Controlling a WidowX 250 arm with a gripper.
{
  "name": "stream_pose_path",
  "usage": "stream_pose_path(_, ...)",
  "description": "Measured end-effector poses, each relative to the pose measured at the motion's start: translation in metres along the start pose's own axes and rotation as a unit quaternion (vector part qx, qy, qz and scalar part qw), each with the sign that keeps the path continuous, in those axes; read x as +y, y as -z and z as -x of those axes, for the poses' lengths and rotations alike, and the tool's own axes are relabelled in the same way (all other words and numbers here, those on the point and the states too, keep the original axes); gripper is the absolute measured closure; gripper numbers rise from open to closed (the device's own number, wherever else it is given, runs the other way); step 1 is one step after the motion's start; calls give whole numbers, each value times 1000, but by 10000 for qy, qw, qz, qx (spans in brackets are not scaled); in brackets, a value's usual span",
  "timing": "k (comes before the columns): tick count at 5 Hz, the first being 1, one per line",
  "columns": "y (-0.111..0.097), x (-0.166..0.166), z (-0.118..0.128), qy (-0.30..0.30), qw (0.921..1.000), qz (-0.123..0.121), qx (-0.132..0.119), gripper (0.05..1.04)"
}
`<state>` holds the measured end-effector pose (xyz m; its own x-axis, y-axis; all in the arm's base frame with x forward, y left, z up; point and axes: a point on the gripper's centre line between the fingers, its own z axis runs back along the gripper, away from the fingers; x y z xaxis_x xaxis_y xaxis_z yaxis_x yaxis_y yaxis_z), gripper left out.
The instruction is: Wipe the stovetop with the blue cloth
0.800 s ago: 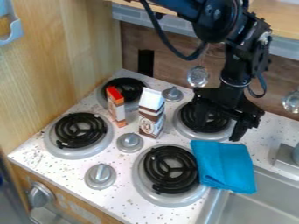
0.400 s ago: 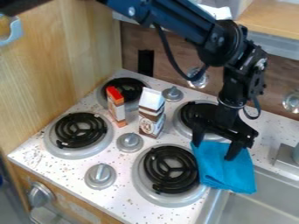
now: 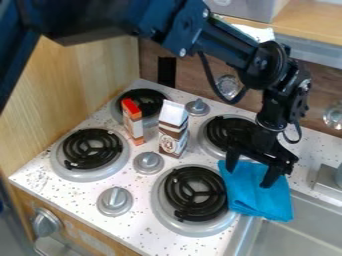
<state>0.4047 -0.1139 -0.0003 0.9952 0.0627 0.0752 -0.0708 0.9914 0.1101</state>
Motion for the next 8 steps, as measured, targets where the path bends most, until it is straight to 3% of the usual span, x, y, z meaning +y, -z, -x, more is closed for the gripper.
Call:
stream_pose_path(2,27,1,-2,37,9996,-141,252,82)
stream_pose_path(4,34,16,2,-91,9995,-108,273,82)
stream_pose_path(5,33,25,14,-126,9993,-154,306,82)
stream_pose_path(6,36,52,25,-513,9970,-287,508,82)
stream_pose_path(8,33,70,35,-747,9953,-338,506,82)
